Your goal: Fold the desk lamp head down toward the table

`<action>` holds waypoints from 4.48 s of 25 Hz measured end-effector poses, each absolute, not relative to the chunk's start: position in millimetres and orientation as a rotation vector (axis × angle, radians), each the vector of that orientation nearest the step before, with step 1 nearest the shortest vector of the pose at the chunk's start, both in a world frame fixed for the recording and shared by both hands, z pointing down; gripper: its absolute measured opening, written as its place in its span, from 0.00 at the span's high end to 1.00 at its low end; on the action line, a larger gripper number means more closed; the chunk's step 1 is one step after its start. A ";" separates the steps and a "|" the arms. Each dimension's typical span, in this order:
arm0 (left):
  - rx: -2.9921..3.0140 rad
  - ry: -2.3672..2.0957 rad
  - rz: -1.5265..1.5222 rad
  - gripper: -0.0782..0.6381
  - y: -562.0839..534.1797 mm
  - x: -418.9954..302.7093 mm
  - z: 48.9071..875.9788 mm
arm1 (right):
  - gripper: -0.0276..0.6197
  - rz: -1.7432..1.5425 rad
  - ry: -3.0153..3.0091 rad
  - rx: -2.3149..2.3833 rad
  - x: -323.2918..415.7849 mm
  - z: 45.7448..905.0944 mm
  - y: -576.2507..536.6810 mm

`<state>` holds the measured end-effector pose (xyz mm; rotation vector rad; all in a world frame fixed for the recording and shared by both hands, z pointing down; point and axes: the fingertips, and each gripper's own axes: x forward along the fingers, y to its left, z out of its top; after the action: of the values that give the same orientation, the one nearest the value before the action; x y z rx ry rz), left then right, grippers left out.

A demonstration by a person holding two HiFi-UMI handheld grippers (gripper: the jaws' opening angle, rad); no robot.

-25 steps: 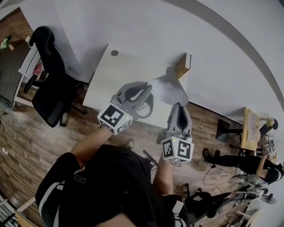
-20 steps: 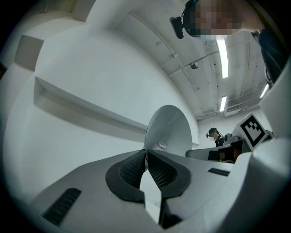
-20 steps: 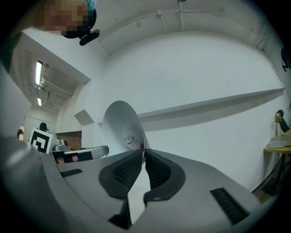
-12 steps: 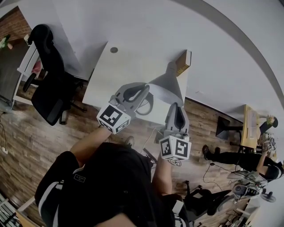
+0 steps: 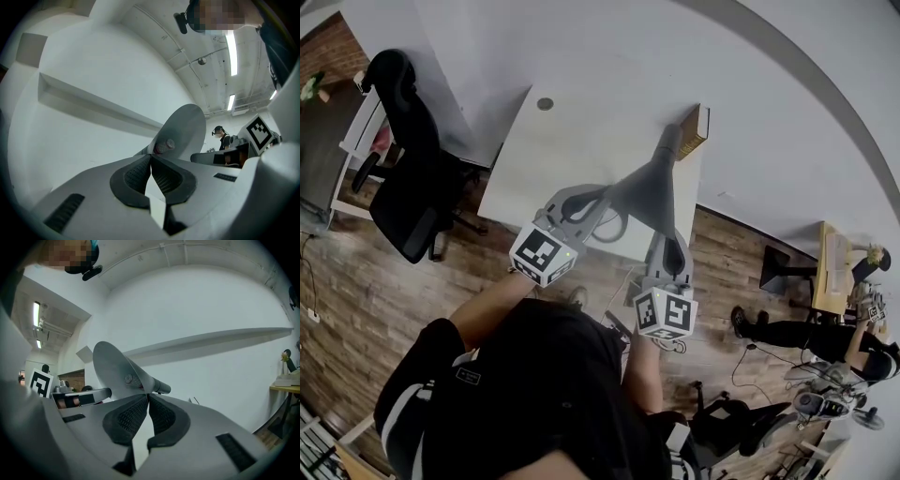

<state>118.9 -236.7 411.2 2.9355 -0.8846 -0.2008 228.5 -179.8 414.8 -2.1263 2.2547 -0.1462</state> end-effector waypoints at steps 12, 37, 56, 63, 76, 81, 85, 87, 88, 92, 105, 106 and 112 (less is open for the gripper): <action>3.012 -0.911 -0.137 0.85 -239.0 122.9 457.5 | 0.92 -0.135 2.307 -2.209 230.1 463.4 -183.6; 3.046 -0.908 -0.024 0.85 -248.2 129.2 492.4 | 0.77 0.008 2.641 -2.343 219.7 491.2 -164.8; 3.052 -0.907 0.003 0.85 -249.3 129.4 495.1 | 0.87 0.798 3.001 -2.351 181.3 454.5 -144.5; 3.097 -0.858 0.077 0.85 -245.6 132.5 499.6 | 0.88 0.812 3.009 -2.339 184.1 454.0 -141.9; 3.864 -0.784 0.765 0.61 -178.1 89.5 450.0 | 0.89 0.830 3.008 -2.337 184.0 454.2 -142.1; 3.981 -0.724 1.044 0.60 -178.2 110.2 456.3 | 0.89 0.848 3.009 -2.327 181.6 454.1 -142.1; 3.988 -0.696 1.170 0.79 -181.1 120.3 462.9 | 0.89 0.863 3.007 -2.332 181.8 457.4 -141.5; 3.976 -0.654 1.198 0.79 -180.9 122.1 467.8 | 0.89 0.866 3.022 -2.335 183.2 462.6 -141.6; 3.972 -0.639 1.212 0.79 -181.0 122.5 471.0 | 0.89 0.867 3.028 -2.337 183.8 465.8 -141.8; 3.976 -0.653 1.225 0.79 -183.6 122.5 484.5 | 0.89 0.917 3.016 -2.357 184.3 479.0 -144.4; 3.944 -0.597 1.332 0.76 -197.0 130.8 534.4 | 0.86 0.895 3.074 -2.348 193.5 529.3 -160.2; 3.947 -0.598 1.352 0.76 -198.1 132.1 537.5 | 0.85 0.907 3.078 -2.349 194.8 532.6 -161.5; 3.994 -0.671 1.508 0.76 -204.6 136.4 557.4 | 0.84 0.860 3.064 -2.360 200.4 551.4 -169.2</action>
<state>136.4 -204.6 557.4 3.9939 -0.6708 1.5080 200.4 -169.2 551.4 -2.3597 3.0643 0.8602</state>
